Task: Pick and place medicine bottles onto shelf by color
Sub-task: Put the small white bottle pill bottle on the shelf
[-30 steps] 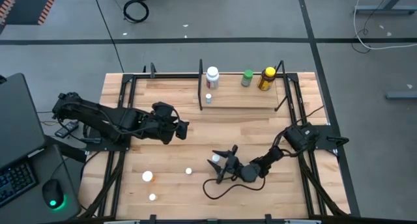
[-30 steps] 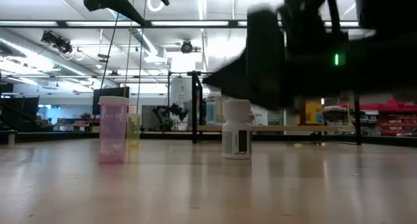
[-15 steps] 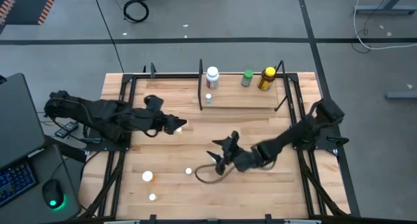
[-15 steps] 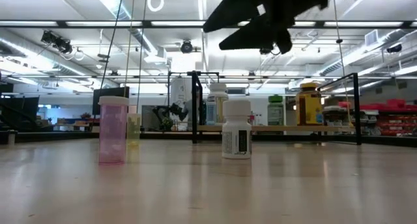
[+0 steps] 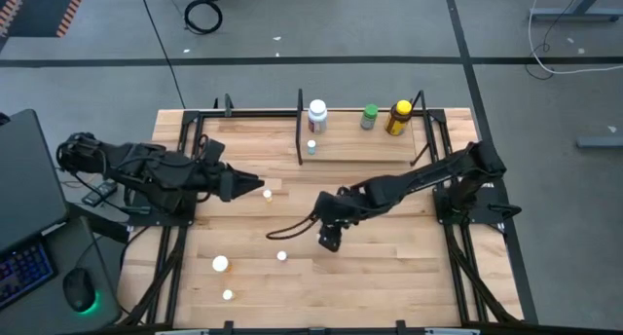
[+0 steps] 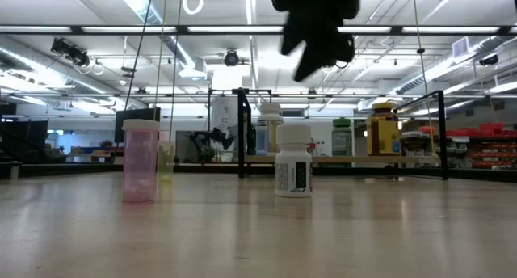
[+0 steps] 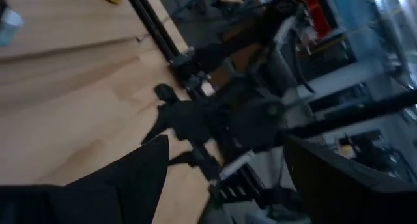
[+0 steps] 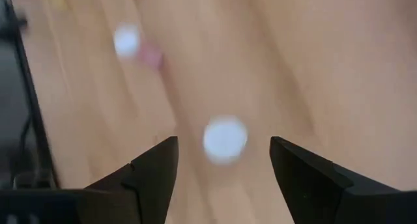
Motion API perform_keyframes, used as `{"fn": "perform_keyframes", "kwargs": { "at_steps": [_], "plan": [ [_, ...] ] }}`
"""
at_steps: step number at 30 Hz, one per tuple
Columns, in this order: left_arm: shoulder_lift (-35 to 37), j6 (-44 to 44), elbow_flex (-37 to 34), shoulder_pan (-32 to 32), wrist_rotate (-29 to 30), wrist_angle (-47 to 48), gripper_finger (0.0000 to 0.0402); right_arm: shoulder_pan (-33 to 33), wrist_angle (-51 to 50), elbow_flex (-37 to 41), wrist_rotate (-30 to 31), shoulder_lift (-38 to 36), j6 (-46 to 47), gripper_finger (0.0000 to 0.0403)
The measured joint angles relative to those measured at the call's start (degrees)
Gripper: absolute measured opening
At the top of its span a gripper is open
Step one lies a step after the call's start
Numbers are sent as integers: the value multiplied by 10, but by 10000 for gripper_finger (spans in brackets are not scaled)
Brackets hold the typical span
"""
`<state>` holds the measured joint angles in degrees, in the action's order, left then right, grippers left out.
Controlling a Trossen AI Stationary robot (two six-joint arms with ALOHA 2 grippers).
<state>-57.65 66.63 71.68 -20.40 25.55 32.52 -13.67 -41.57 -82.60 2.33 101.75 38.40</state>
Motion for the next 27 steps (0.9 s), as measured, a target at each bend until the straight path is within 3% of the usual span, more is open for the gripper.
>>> {"fn": "perform_keyframes", "kwargs": {
  "at_steps": [3, 7, 11, 18, 27],
  "plan": [
    [0, -3, 0, -11, -14, 4, 306, 8, -89, -62, -51, 38, -34, 253],
    [0, -26, 0, -25, -14, 6, 306, 14, -196, -159, -50, 99, -78, 266],
    [0, -29, 0, -30, -15, 6, 306, 19, -231, -223, -83, 162, -80, 279],
    [0, -29, 0, -38, -14, 5, 306, 18, -256, -261, -122, 221, -39, 290],
    [0, -35, 0, -43, -24, 4, 306, 17, -241, -262, -73, 220, -10, 291]
  ]
}}
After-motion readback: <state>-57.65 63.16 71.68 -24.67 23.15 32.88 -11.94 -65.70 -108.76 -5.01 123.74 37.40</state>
